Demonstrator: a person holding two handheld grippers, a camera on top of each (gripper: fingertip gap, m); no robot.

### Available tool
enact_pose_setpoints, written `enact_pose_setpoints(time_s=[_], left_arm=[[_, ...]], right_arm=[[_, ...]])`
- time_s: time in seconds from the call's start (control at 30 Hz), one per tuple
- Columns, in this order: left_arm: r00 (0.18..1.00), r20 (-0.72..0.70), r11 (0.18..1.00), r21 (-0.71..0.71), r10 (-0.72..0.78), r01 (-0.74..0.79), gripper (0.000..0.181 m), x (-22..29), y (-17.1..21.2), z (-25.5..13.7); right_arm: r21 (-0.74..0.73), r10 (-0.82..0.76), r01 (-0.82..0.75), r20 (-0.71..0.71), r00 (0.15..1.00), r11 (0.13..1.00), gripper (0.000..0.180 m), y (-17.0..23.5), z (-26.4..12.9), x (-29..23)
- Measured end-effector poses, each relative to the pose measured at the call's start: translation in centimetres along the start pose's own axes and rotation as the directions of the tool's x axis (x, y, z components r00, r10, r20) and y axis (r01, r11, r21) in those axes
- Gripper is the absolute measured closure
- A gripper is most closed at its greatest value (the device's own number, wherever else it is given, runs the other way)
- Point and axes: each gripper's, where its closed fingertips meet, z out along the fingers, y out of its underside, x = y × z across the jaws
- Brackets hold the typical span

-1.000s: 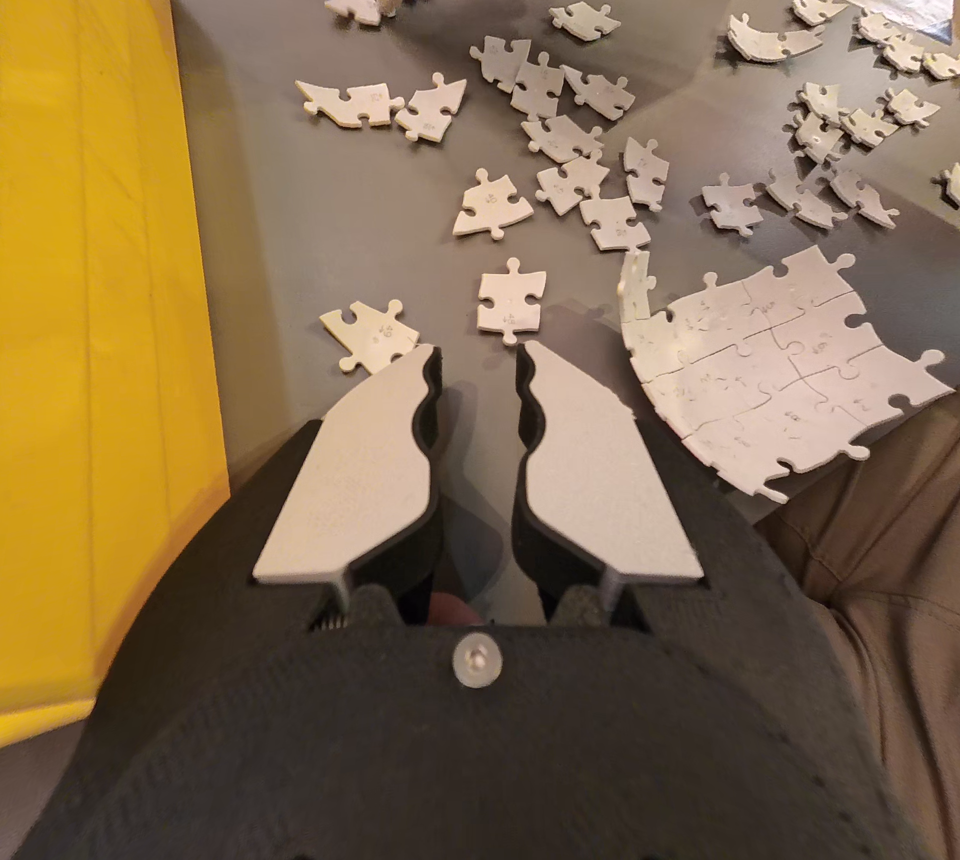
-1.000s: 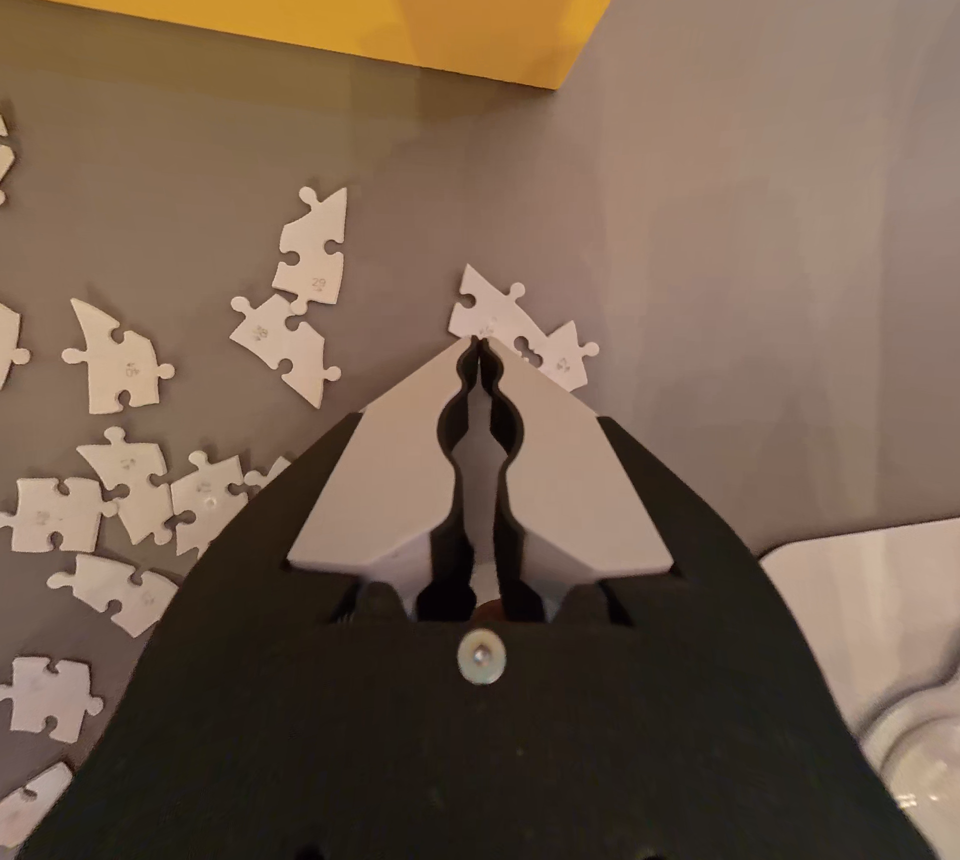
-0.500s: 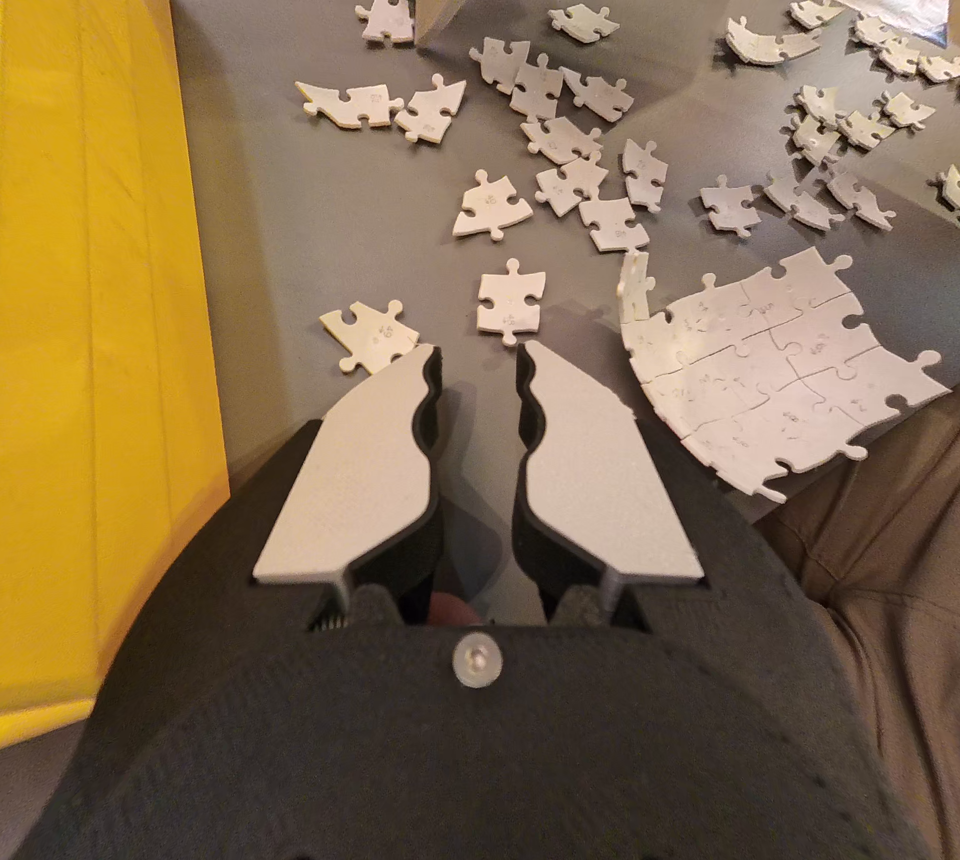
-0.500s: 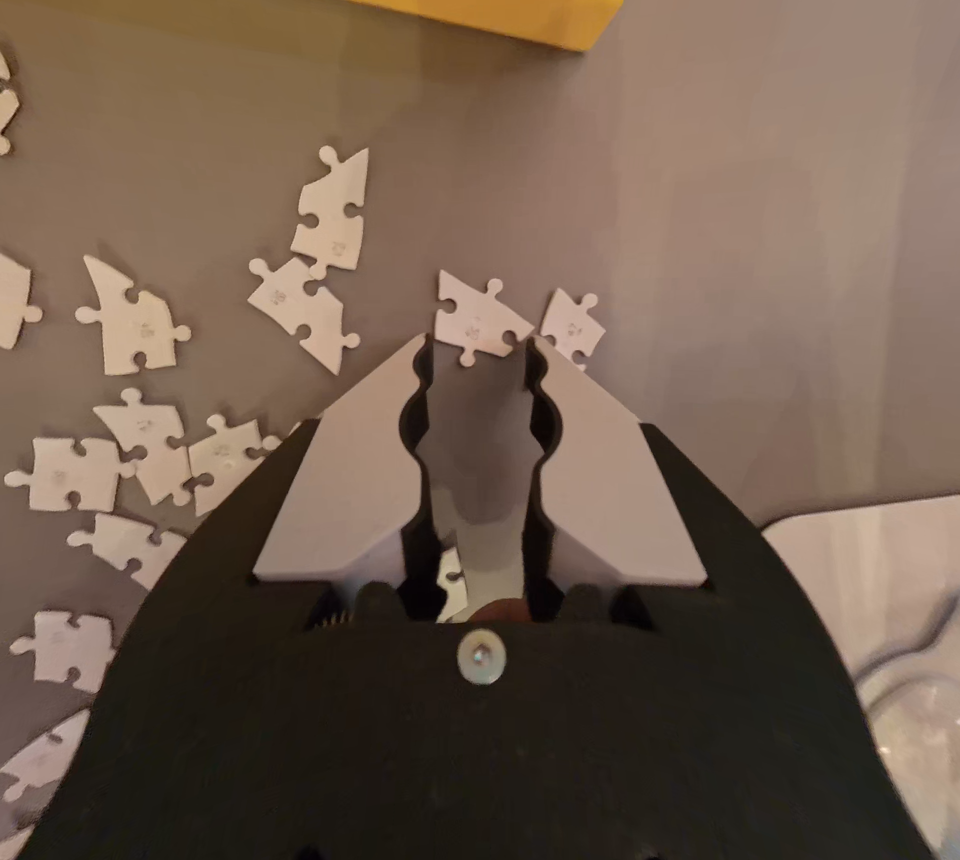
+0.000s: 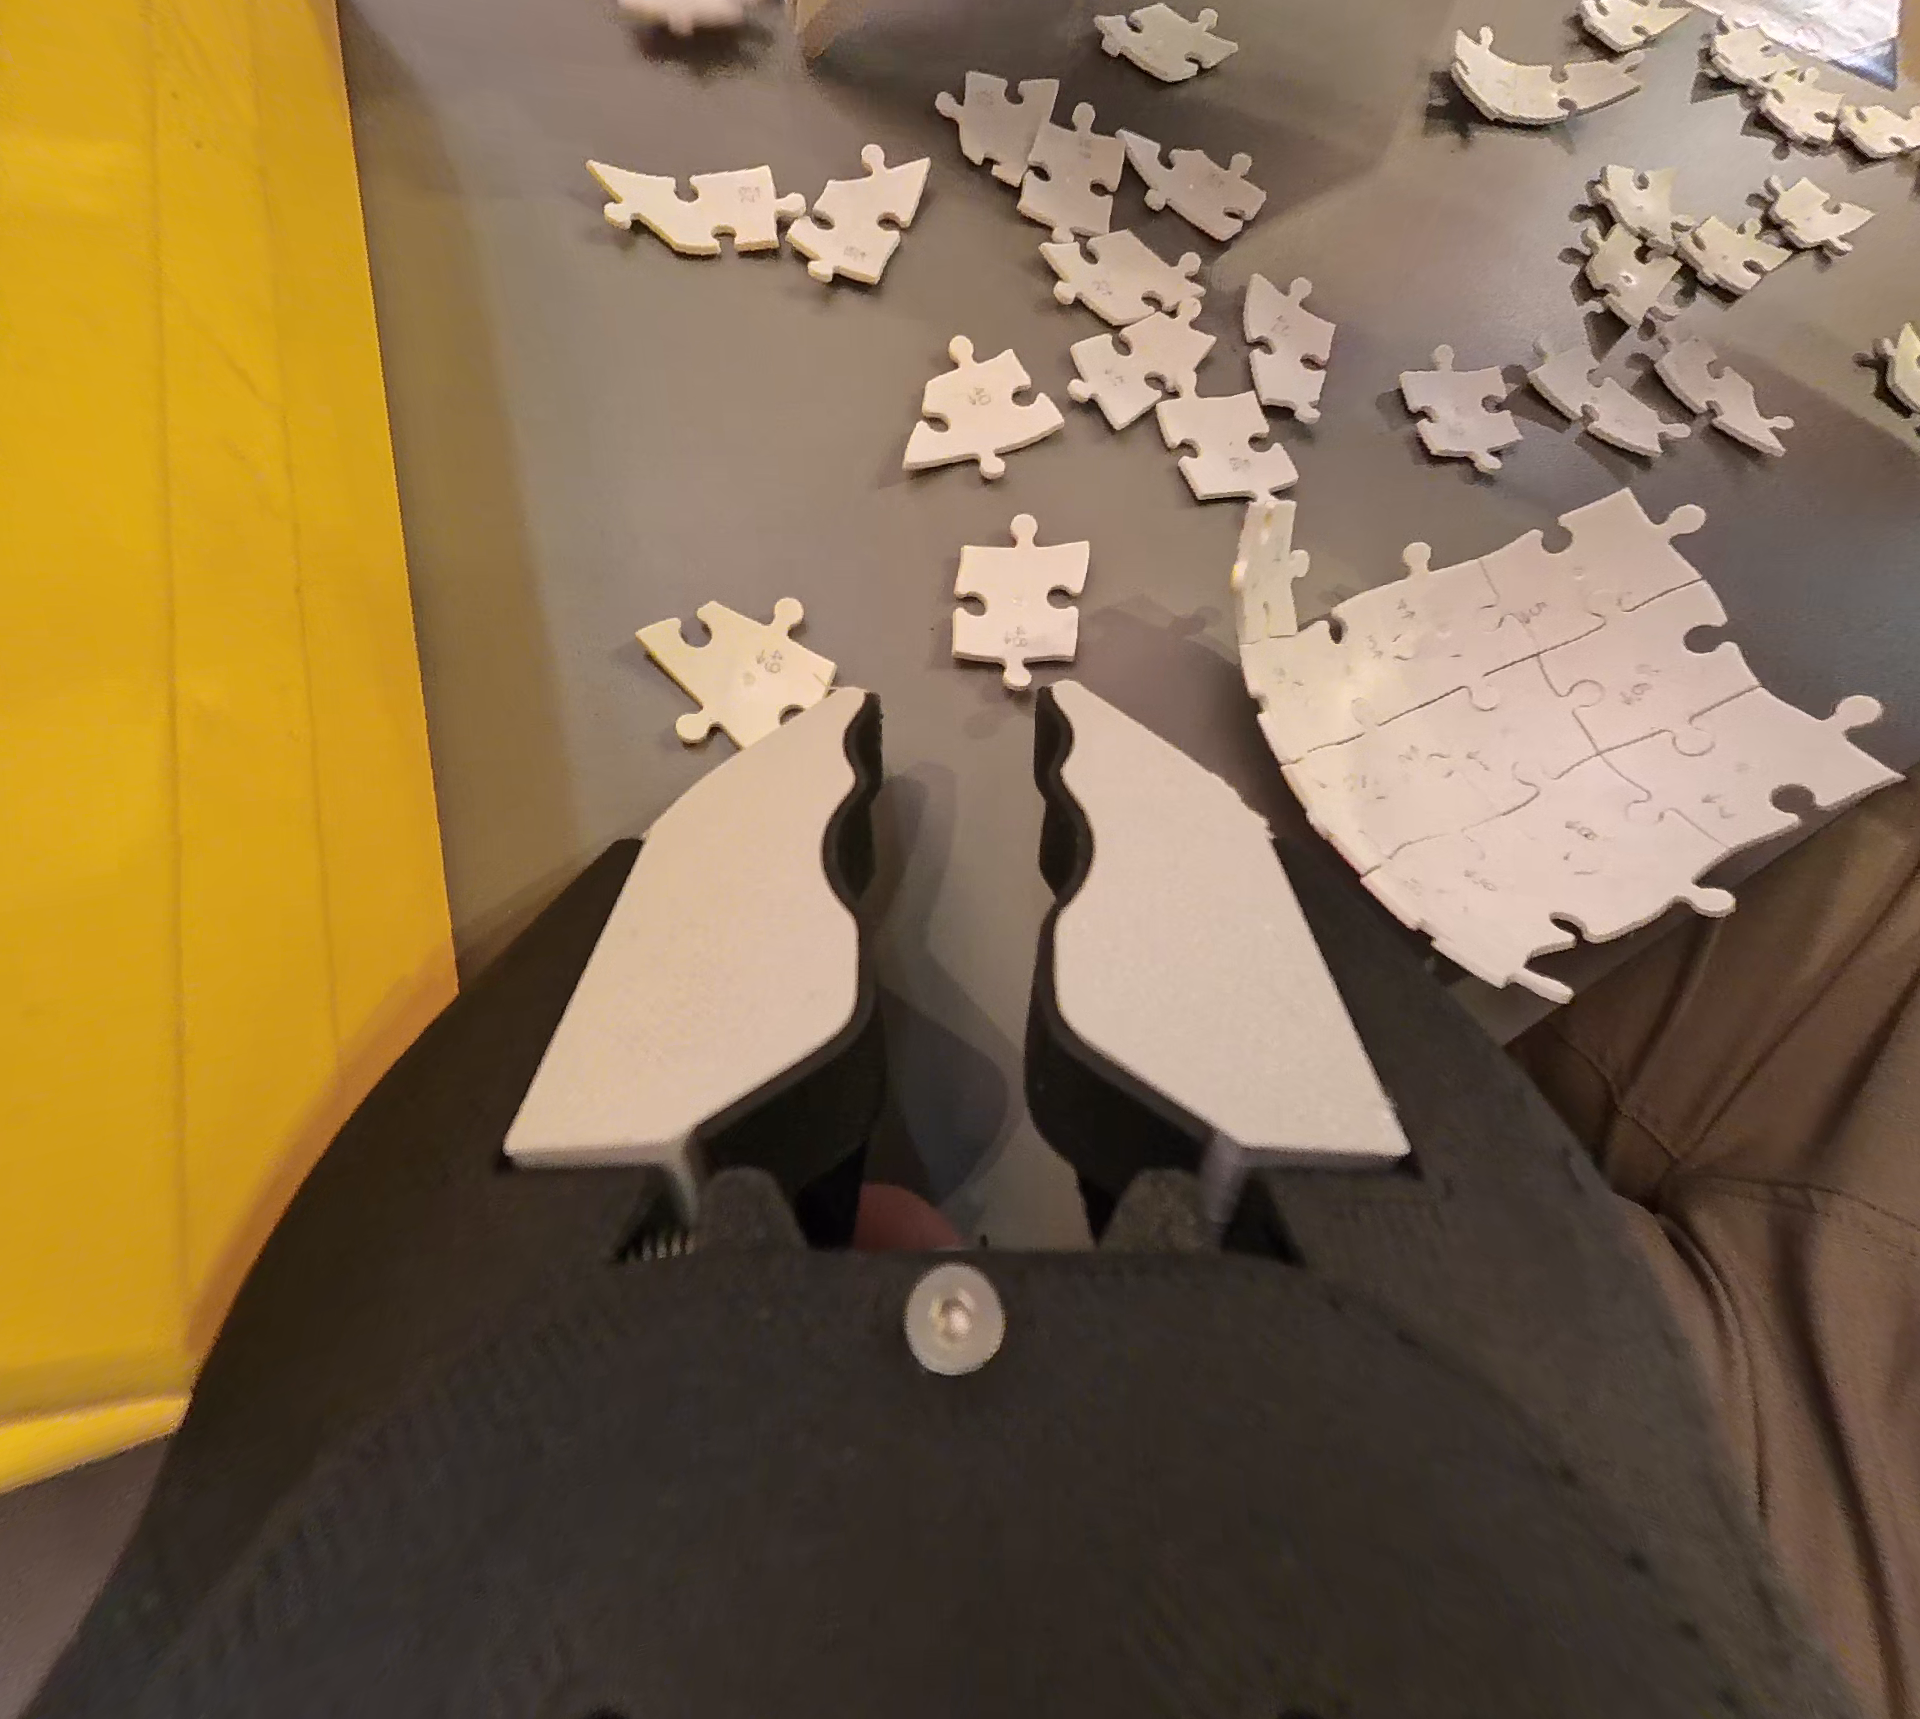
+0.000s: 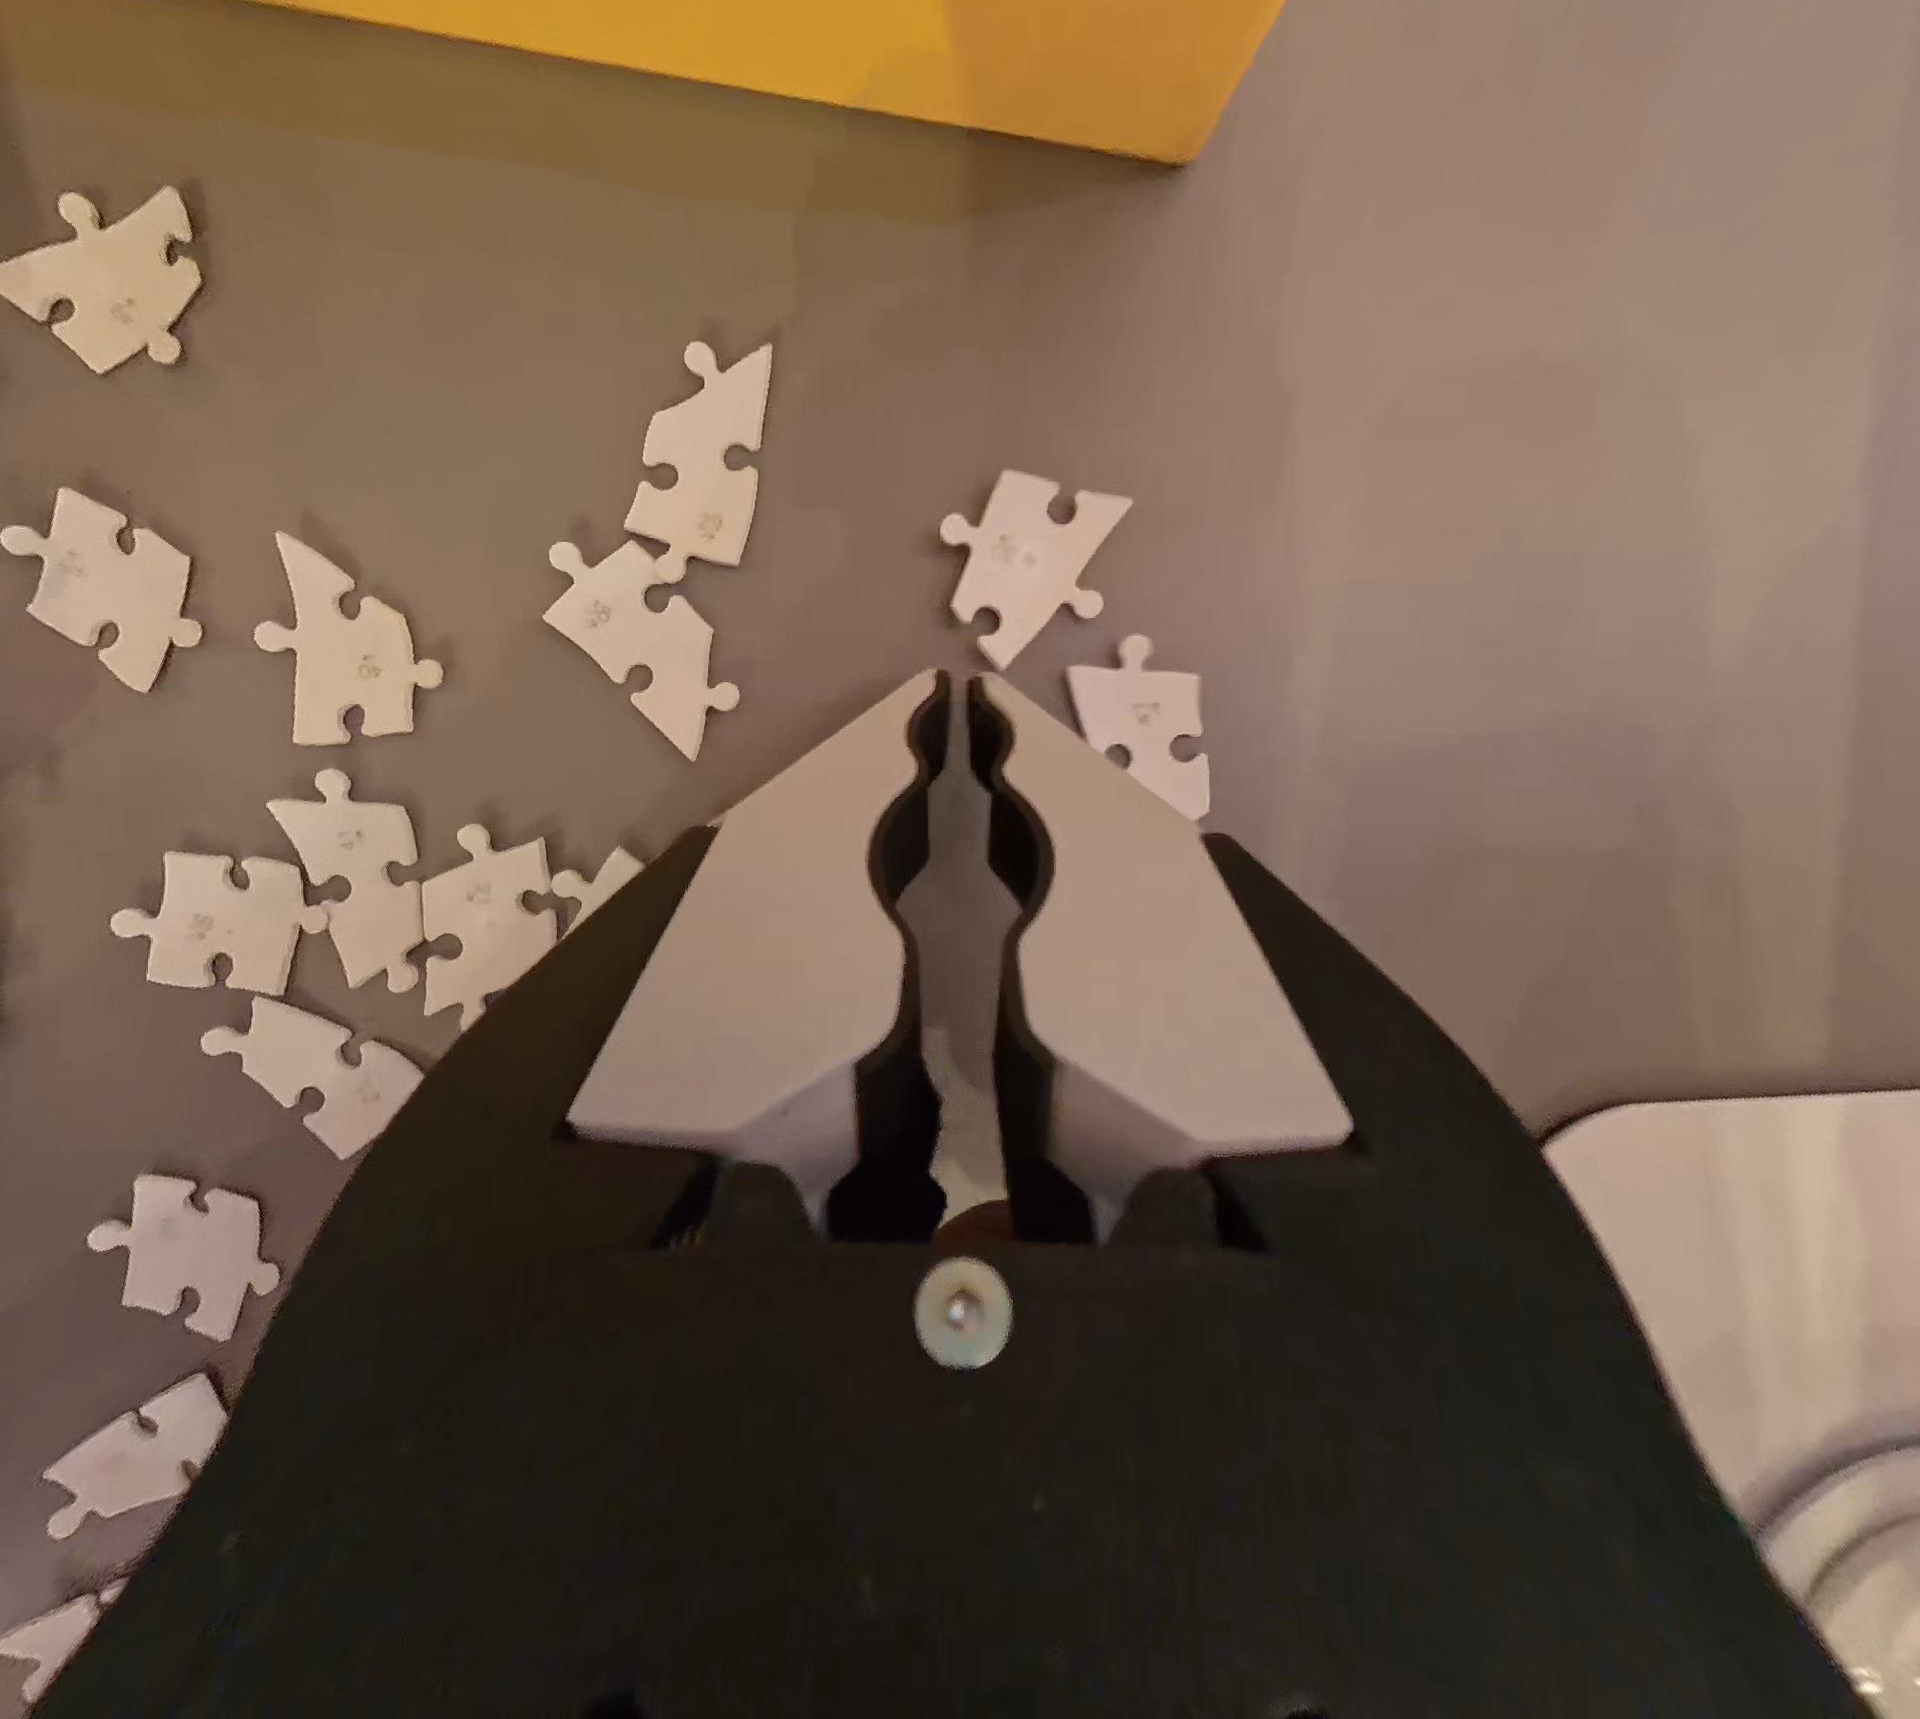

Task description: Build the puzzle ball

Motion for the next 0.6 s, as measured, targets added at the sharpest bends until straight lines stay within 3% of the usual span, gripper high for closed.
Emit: enact_pose_setpoints(time_s=[0.07, 0.2, 0.37, 0.6], left_arm=[[1.000, 0.000, 1.000, -0.001, 0.001, -0.001, 0.153, 0.0, 0.0, 0.0], [1.000, 0.000, 1.000, -0.002, 0.002, -0.002, 0.152, 0.0, 0.0, 0.0], [1.000, -0.001, 1.000, -0.001, 0.002, -0.002, 0.152, 0.0, 0.0, 0.0], [1.000, -0.003, 1.000, -0.001, 0.003, -0.003, 0.152, 0.1, 0.0, 0.0]], right_arm=[[0.003, 0.009, -0.009, -0.027, 1.000, 1.000, 0.162, -0.6, -0.3, 0.5], [-0.040, 0.034, -0.037, -0.085, 0.996, 0.998, 0.152, -0.7, 0.5, 1.3], [-0.028, 0.025, -0.026, -0.064, 0.998, 0.999, 0.164, -1.3, 1.3, 0.8], [-0.029, -0.029, 0.030, 0.018, 0.999, 0.999, 0.164, -1.4, 1.4, 0.6]])
